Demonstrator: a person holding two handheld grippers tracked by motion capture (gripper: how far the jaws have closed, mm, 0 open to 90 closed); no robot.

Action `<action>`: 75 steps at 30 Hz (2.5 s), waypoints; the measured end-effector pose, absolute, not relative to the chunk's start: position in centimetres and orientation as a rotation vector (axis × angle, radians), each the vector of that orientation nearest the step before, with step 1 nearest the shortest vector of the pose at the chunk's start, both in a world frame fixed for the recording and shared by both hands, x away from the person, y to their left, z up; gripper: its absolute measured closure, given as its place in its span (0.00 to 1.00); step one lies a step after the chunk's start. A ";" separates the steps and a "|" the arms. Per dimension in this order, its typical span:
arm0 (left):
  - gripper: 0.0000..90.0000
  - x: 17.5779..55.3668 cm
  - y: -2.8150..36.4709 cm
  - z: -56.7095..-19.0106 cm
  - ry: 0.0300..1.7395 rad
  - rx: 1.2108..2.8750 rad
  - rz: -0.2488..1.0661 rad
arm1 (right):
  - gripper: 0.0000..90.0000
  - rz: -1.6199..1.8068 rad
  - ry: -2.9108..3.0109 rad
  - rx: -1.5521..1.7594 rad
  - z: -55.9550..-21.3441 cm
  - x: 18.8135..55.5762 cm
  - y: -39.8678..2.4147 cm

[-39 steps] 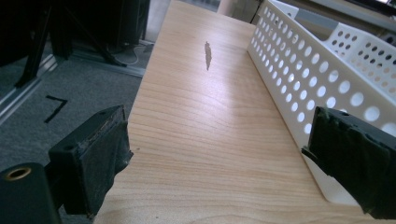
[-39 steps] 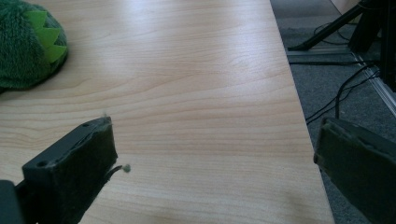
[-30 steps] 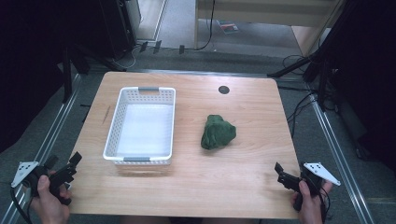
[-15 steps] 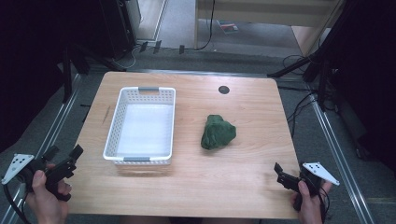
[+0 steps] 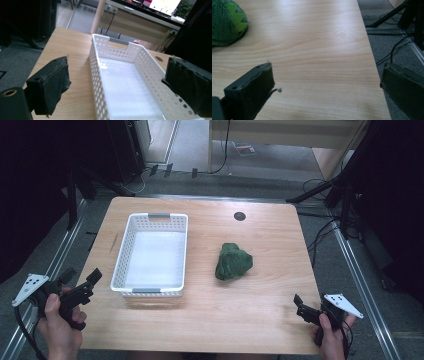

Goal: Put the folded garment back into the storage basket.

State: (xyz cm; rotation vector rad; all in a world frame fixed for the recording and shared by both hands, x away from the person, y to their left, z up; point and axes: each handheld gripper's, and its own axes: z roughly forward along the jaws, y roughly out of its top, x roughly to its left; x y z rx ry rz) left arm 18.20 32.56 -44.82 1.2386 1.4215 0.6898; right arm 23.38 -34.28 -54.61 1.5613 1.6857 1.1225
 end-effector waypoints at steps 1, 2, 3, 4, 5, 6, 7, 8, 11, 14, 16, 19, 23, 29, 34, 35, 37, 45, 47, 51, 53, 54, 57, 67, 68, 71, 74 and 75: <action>0.07 18.2 32.6 -44.8 1.422 1.239 0.690 | 0.00 1.123 1.685 1.563 -54.6 23.4 -34.3; 0.07 18.3 32.2 -44.6 1.416 1.248 0.694 | 0.00 1.124 1.684 1.563 -54.6 23.4 -34.3; 0.07 18.5 31.9 -44.4 1.408 1.261 0.691 | 0.00 1.124 1.684 1.563 -54.6 23.4 -34.3; 0.07 18.7 31.4 -44.2 1.402 1.270 0.685 | 0.00 1.124 1.684 1.563 -54.6 23.4 -34.3; 0.07 18.9 31.1 -44.1 1.399 1.277 0.679 | 0.00 1.124 1.684 1.563 -54.6 23.4 -34.3; 0.07 19.3 30.2 -43.9 1.390 1.290 0.669 | 0.00 1.127 1.683 1.565 -54.6 23.4 -34.3; 0.07 19.6 29.7 -43.8 1.382 1.301 0.666 | 0.00 1.128 1.682 1.566 -54.6 23.4 -34.3; 0.07 19.8 29.2 -43.8 1.374 1.312 0.656 | 0.00 1.129 1.679 1.570 -54.6 23.3 -34.3; 0.07 20.3 28.3 -43.8 1.364 1.330 0.646 | 0.00 1.130 1.678 1.573 -54.6 23.3 -34.3; 0.07 21.2 26.9 -43.8 1.349 1.351 0.625 | 0.00 1.128 1.678 1.574 -54.6 23.3 -34.3; 0.07 21.8 26.1 -43.7 1.341 1.367 0.615 | 0.00 1.127 1.679 1.572 -54.6 23.3 -34.3; 0.07 22.5 25.1 -43.5 1.328 1.387 0.606 | 0.00 1.126 1.678 1.574 -54.6 23.3 -34.3; 0.07 23.1 24.0 -43.1 1.307 1.404 0.595 | 0.00 1.125 1.677 1.573 -54.6 23.3 -34.3; 0.07 24.1 21.8 -42.5 1.271 1.435 0.574 | 0.00 1.126 1.679 1.570 -54.6 23.3 -34.3; 0.07 25.2 19.4 -42.3 1.243 1.466 0.547 | 0.00 1.128 1.681 1.570 -54.6 23.4 -34.3; 0.07 25.2 19.4 -42.3 1.243 1.466 0.547 | 0.00 1.128 1.681 1.570 -54.6 23.4 -34.3; 0.07 25.5 18.7 -42.3 1.236 1.475 0.539 | 0.00 1.128 1.683 1.569 -54.6 23.3 -34.3; 0.07 26.6 16.0 -42.3 1.208 1.505 0.512 | 0.00 1.130 1.688 1.567 -54.6 23.4 -34.3; 0.07 26.8 15.4 -42.2 1.201 1.507 0.504 | 0.00 1.130 1.689 1.569 -54.6 23.4 -34.3; 0.07 27.3 14.1 -42.2 1.187 1.519 0.491 | 0.00 1.130 1.692 1.566 -54.6 23.4 -34.3; 0.07 27.5 13.5 -42.3 1.181 1.529 0.484 | 0.00 1.130 1.693 1.564 -54.6 23.4 -34.3; 0.07 27.6 13.1 -42.3 1.177 1.536 0.478 | 0.00 1.130 1.693 1.567 -54.6 23.4 -34.3; 0.07 27.8 12.6 -42.4 1.175 1.538 0.472 | 0.00 1.132 1.694 1.565 -54.6 23.4 -34.4; 0.07 28.7 10.4 -43.0 1.170 1.562 0.454 | 0.00 1.130 1.700 1.564 -54.6 23.4 -34.4; 0.07 28.8 10.1 -43.1 1.167 1.571 0.451 | 0.00 1.130 1.701 1.564 -54.6 23.4 -34.4; 0.07 28.9 9.4 -43.3 1.163 1.575 0.448 | 0.00 1.130 1.703 1.562 -54.6 23.4 -34.4; 0.07 29.1 8.4 -43.4 1.158 1.588 0.447 | 0.00 1.130 1.703 1.563 -54.6 23.4 -34.4; 0.07 29.2 8.2 -43.4 1.153 1.593 0.447 | 0.00 1.130 1.703 1.562 -54.6 23.4 -34.4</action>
